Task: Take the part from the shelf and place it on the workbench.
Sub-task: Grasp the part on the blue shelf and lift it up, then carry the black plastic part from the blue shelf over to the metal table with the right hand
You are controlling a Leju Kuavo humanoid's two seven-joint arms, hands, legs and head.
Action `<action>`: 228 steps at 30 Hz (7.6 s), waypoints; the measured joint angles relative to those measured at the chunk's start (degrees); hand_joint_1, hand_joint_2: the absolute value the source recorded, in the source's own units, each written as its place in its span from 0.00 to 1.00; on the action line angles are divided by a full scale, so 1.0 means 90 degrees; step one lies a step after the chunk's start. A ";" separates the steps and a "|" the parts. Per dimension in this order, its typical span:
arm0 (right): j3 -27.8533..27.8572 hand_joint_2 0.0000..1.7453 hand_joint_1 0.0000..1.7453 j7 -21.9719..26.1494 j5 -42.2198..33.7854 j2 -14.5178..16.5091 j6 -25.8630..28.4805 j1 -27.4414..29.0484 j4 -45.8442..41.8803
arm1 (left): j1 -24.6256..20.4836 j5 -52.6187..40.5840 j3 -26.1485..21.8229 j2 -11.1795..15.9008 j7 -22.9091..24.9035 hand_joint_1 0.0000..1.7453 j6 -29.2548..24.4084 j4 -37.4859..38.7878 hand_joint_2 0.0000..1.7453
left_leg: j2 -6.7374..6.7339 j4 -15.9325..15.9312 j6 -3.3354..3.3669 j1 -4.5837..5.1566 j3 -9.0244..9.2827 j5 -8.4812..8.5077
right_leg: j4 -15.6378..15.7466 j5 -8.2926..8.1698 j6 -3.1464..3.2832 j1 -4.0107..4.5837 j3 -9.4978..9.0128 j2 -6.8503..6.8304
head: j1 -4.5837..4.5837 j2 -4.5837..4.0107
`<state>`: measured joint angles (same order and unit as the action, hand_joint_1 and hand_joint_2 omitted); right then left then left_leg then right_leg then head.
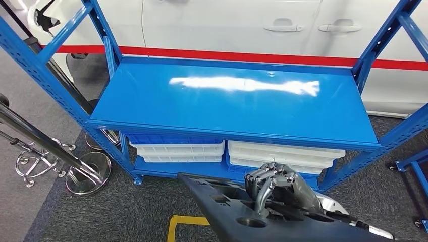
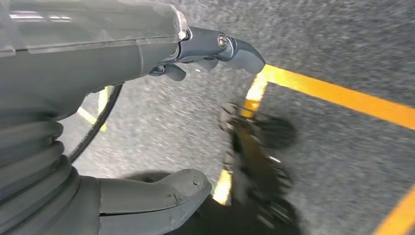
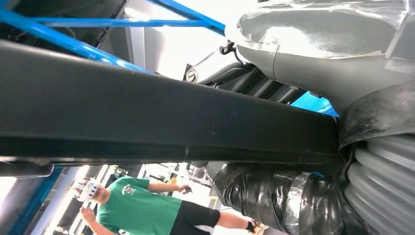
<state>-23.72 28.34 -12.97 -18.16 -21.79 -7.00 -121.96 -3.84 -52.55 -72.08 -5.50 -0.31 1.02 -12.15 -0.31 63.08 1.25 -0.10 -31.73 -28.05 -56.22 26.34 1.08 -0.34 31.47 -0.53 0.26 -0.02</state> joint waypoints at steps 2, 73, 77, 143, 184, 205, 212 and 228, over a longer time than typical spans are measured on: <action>0.0001 1.00 0.98 -0.0069 -0.0085 0.0005 0.0011 -0.0238 0.0039 | -0.0042 0.0035 -0.0044 0.0016 -0.0180 0.00 0.0034 -0.0002 1.00 | 0.0007 -0.0694 0.0117 0.0055 0.0413 0.0057 | -0.0006 -0.0075 -0.0053 -0.0005 0.0057 -0.0008 | 0.0000 0.0000; 0.0056 1.00 0.98 0.0748 0.0793 -0.0041 0.0563 -0.0267 -0.0007 | -0.0091 -0.0237 -0.0102 0.0313 -0.0750 0.00 0.0064 -0.0008 1.00 | -0.0037 -0.0889 0.0129 -0.0042 0.0351 0.0079 | -0.1083 0.0466 -0.0287 -0.0099 0.0933 0.0020 | -0.0015 0.0000; 0.0062 1.00 0.98 0.0766 0.0830 -0.0041 0.0578 -0.0251 -0.0008 | -0.0090 -0.0245 -0.0102 0.0313 -0.0777 0.00 0.0056 -0.0008 1.00 | -0.0047 -0.0784 0.0155 0.0045 -0.0105 0.0333 | -0.2002 0.0497 -0.0258 -0.0087 0.0835 0.0027 | -0.0013 0.0000; 0.0089 1.00 0.98 0.0719 0.0859 0.0013 0.0762 0.1151 -0.0227 | -0.0043 -0.0255 -0.0203 0.0393 -0.1253 0.00 -0.0797 -0.0013 1.00 | -0.0574 -0.0795 -0.0058 -0.0028 0.0251 0.0084 | -0.0146 0.0119 -0.0152 -0.0006 -0.0004 -0.0371 | -0.0012 0.0000; 0.0525 1.00 0.98 0.0877 0.0093 0.0821 -0.0068 0.1019 0.0114 | -0.0080 -0.0418 -0.0288 0.1000 -0.1322 0.00 -0.0049 -0.0018 1.00 | 0.0020 0.0934 -0.0251 -0.0091 -0.0487 -0.0700 | -0.0236 0.0021 0.0141 0.0015 0.0192 0.0353 | -0.0010 0.0000; 0.0716 1.00 0.98 0.0703 -0.0007 0.0830 -0.0136 0.1015 0.0252 | -0.0030 -0.0465 -0.0289 0.0958 -0.1102 0.00 -0.0289 -0.0018 1.00 | -0.0664 -0.0663 -0.0083 -0.0012 0.0257 -0.0113 | -0.0315 0.0087 -0.0039 0.0090 0.0264 -0.0239 | -0.0013 0.0000; 0.0615 1.00 0.98 0.0599 -0.0007 0.0850 -0.0080 0.1106 0.0220 | -0.0002 -0.0367 -0.0289 0.0897 -0.1489 0.00 0.0087 -0.0018 1.00 | -0.0015 0.1027 -0.0238 -0.0065 -0.0486 -0.1004 | -0.0202 0.0012 0.0161 0.0026 0.0227 0.0194 | -0.0012 0.0000; 0.0310 1.00 0.98 0.0440 -0.0123 0.0821 -0.0244 0.1051 0.0253 | 0.0051 -0.0390 -0.0298 0.0825 -0.1589 0.00 0.0288 -0.0018 1.00 | -0.0118 -0.0646 0.0050 -0.0090 0.0120 -0.0025 | -0.2132 0.0830 -0.0225 -0.0015 0.1249 0.0105 | -0.0016 0.0000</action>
<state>-20.93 32.30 -14.07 -10.77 -23.99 2.46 -119.68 -3.38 -56.06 -74.77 1.92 -14.61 3.62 -12.31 -1.37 57.26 1.70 -0.91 -30.65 -28.27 -75.40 33.82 -0.95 -0.48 42.71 0.42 0.11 -0.02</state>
